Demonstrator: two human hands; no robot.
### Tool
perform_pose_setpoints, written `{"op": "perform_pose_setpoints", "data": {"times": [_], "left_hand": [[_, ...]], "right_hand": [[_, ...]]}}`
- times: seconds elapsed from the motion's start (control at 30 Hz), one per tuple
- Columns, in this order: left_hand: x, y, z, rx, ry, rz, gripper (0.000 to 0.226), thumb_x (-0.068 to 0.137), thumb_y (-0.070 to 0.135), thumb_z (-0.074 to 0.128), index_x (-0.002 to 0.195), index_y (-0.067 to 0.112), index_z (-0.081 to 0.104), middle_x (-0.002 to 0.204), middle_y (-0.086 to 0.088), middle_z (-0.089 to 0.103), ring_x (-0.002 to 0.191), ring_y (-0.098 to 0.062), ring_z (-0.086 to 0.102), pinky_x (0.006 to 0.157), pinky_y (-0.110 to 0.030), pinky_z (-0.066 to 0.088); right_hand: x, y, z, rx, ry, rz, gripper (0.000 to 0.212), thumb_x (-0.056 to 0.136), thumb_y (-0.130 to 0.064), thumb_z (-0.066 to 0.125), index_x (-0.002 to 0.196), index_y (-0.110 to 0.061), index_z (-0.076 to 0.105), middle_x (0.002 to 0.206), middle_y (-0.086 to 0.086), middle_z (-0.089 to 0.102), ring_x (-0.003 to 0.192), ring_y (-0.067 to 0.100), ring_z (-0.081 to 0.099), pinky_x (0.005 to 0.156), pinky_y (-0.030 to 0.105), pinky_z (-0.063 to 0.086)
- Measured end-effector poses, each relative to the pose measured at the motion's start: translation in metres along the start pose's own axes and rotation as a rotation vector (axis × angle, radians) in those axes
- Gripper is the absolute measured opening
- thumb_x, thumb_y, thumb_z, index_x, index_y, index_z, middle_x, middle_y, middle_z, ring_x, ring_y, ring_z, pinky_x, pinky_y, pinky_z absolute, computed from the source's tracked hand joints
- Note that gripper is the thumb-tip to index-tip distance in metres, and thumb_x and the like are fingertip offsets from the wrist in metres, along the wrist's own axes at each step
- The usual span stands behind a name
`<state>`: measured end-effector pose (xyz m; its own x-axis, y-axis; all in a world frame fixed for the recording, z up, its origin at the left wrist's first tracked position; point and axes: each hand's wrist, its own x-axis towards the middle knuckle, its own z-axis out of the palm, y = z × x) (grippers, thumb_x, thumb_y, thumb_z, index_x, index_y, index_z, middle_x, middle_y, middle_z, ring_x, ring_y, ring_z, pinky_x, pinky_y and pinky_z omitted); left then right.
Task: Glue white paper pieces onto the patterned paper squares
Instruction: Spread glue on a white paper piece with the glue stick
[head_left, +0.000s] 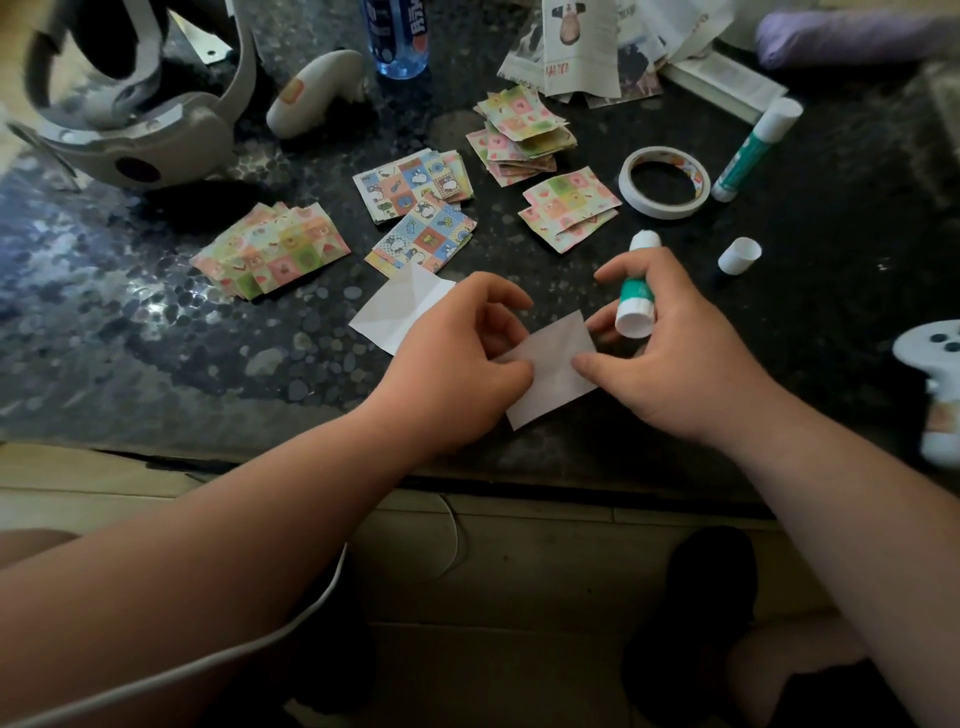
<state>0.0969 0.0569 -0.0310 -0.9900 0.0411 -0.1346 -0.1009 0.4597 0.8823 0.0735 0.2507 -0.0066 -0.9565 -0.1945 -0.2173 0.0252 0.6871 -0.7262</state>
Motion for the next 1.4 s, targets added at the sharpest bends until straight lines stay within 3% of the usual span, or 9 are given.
{"op": "perform_pose_setpoints", "data": {"times": [0.2, 0.33, 0.5, 0.73, 0.83, 1.0, 1.17, 1.27, 1.4], "left_hand": [[0.004, 0.0, -0.003, -0.279, -0.029, -0.161, 0.042, 0.07, 0.012, 0.074, 0.107, 0.03, 0.063, 0.097, -0.004, 0.071, 0.088, -0.032, 0.071, 0.067, -0.047, 0.06], [0.003, -0.002, -0.002, -0.229, -0.002, -0.168, 0.035, 0.08, 0.012, 0.077, 0.106, 0.031, 0.062, 0.098, -0.003, 0.071, 0.088, -0.029, 0.072, 0.074, -0.053, 0.061], [0.003, -0.005, -0.002, -0.107, -0.044, -0.211, 0.032, 0.088, 0.016, 0.074, 0.113, 0.029, 0.059, 0.095, 0.001, 0.071, 0.082, -0.022, 0.07, 0.08, -0.05, 0.06], [-0.004, -0.007, -0.006, 0.235, -0.021, -0.078, 0.038, 0.086, 0.015, 0.063, 0.121, 0.027, 0.052, 0.091, 0.008, 0.064, 0.074, -0.006, 0.06, 0.065, -0.021, 0.044], [-0.007, -0.01, -0.005, 0.418, -0.039, -0.007, 0.037, 0.09, 0.021, 0.062, 0.124, 0.024, 0.05, 0.099, 0.011, 0.057, 0.085, -0.009, 0.055, 0.072, -0.026, 0.043], [-0.011, -0.015, -0.004, 0.57, 0.017, 0.126, 0.022, 0.095, 0.027, 0.06, 0.114, 0.019, 0.053, 0.11, 0.002, 0.049, 0.102, -0.017, 0.045, 0.086, -0.027, 0.036], [-0.017, -0.02, -0.01, 0.753, -0.059, 0.235, 0.026, 0.094, 0.041, 0.062, 0.112, 0.022, 0.066, 0.112, 0.002, 0.055, 0.106, -0.021, 0.047, 0.094, -0.038, 0.044], [-0.021, -0.024, -0.009, 0.776, -0.064, 0.232, 0.034, 0.092, 0.045, 0.064, 0.119, 0.024, 0.067, 0.114, 0.004, 0.054, 0.105, -0.021, 0.047, 0.093, -0.04, 0.046], [-0.022, -0.024, -0.006, 0.783, -0.04, 0.209, 0.046, 0.088, 0.054, 0.065, 0.126, 0.028, 0.063, 0.119, 0.005, 0.052, 0.109, -0.02, 0.046, 0.097, -0.038, 0.044]], "right_hand": [[0.001, 0.002, 0.006, 0.173, -0.018, 0.049, 0.062, 0.073, -0.022, 0.085, 0.114, -0.048, 0.047, 0.09, 0.0, 0.073, 0.087, 0.022, 0.073, 0.086, 0.053, 0.058], [0.004, 0.003, 0.01, 0.243, -0.002, 0.067, 0.058, 0.074, -0.014, 0.081, 0.108, -0.049, 0.049, 0.082, 0.001, 0.075, 0.082, 0.026, 0.074, 0.081, 0.057, 0.06], [0.005, 0.004, 0.013, 0.211, 0.056, 0.083, 0.058, 0.08, -0.012, 0.081, 0.114, -0.043, 0.046, 0.087, 0.003, 0.075, 0.082, 0.019, 0.074, 0.081, 0.046, 0.062], [0.001, 0.003, 0.013, 0.07, 0.047, 0.004, 0.052, 0.085, -0.015, 0.078, 0.12, -0.037, 0.047, 0.09, -0.003, 0.07, 0.082, 0.007, 0.067, 0.065, 0.012, 0.046], [0.004, 0.002, 0.006, 0.079, 0.122, -0.013, 0.039, 0.092, -0.01, 0.065, 0.115, -0.038, 0.051, 0.089, -0.001, 0.074, 0.086, 0.006, 0.069, 0.07, 0.018, 0.049], [0.005, -0.001, 0.004, 0.181, 0.212, -0.086, 0.016, 0.102, -0.023, 0.058, 0.118, -0.026, 0.06, 0.07, 0.004, 0.072, 0.066, 0.011, 0.072, 0.075, 0.039, 0.06], [0.008, 0.0, 0.0, 0.166, 0.388, -0.249, 0.022, 0.101, -0.038, 0.062, 0.117, -0.023, 0.067, 0.067, -0.012, 0.066, 0.067, 0.005, 0.066, 0.07, 0.014, 0.049], [0.012, -0.002, 0.0, 0.224, 0.373, -0.216, 0.019, 0.098, -0.037, 0.067, 0.095, -0.019, 0.072, 0.065, -0.023, 0.065, 0.068, -0.002, 0.063, 0.066, 0.011, 0.046], [0.01, -0.005, 0.014, 0.183, 0.178, -0.144, 0.01, 0.095, -0.029, 0.069, 0.09, -0.02, 0.072, 0.072, -0.008, 0.07, 0.071, 0.008, 0.069, 0.069, 0.026, 0.058]]}}
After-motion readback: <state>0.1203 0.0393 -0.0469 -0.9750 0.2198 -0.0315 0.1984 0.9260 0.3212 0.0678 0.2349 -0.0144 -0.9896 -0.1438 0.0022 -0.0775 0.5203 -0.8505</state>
